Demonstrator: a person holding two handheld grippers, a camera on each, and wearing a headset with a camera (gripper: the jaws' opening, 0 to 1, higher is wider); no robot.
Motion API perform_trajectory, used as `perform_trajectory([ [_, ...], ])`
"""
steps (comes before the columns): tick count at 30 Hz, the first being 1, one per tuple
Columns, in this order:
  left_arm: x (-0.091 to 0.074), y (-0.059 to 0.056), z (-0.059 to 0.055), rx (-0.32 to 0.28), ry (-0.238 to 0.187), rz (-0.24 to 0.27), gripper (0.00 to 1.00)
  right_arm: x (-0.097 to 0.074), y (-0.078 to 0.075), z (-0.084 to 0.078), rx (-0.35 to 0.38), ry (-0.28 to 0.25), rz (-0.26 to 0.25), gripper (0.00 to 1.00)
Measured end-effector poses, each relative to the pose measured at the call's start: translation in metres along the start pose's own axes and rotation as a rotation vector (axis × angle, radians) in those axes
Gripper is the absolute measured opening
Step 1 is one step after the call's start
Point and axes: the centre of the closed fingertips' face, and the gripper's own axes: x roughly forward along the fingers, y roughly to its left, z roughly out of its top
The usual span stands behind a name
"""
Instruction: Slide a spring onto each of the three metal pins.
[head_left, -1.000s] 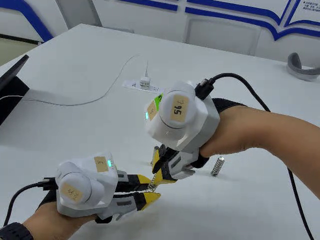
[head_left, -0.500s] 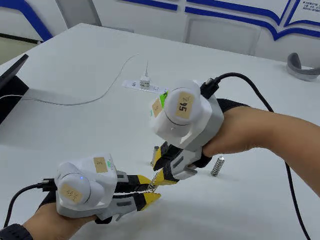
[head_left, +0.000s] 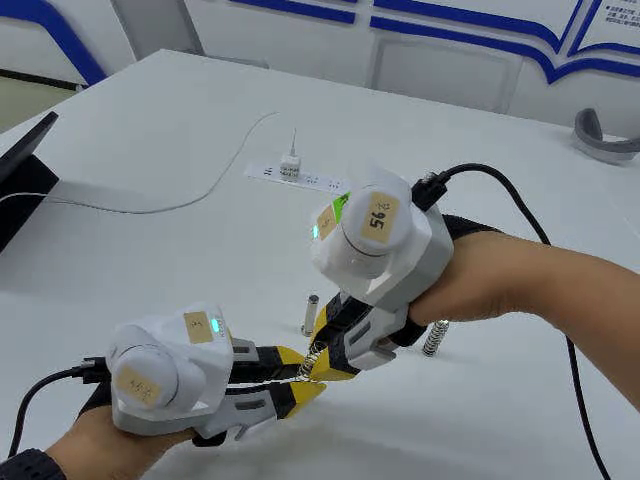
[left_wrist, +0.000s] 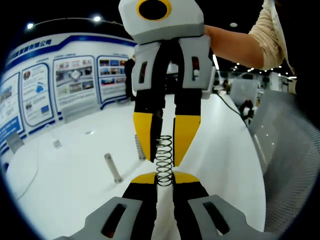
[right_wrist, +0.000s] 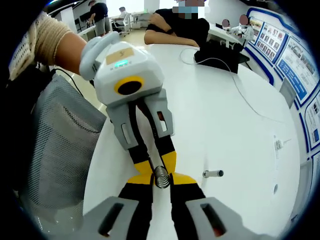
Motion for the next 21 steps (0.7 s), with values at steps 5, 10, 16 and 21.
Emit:
perform_trajectory([
  [5, 0.0000, 0.0011, 0.0013, -0.006, -0.006, 0.005, 0.10, -0.0006, -0.0006, 0.0018, 0.004, -0.008, 0.002, 0.13],
  [10, 0.0006, 0.0019, 0.0021, -0.003, -0.008, 0.009, 0.11, -0.0001, -0.0006, 0.0047, 0.004, -0.001, 0.006, 0.12],
  [16, 0.0014, 0.0038, 0.0020, -0.008, -0.009, 0.017, 0.11, 0.0009, -0.0021, 0.0059, -0.009, 0.013, 0.006, 0.12],
  [21, 0.0012, 0.0062, 0.0010, -0.012, -0.011, 0.027, 0.12, 0.0013, -0.0040, 0.0053, -0.011, 0.019, 0.006, 0.12],
])
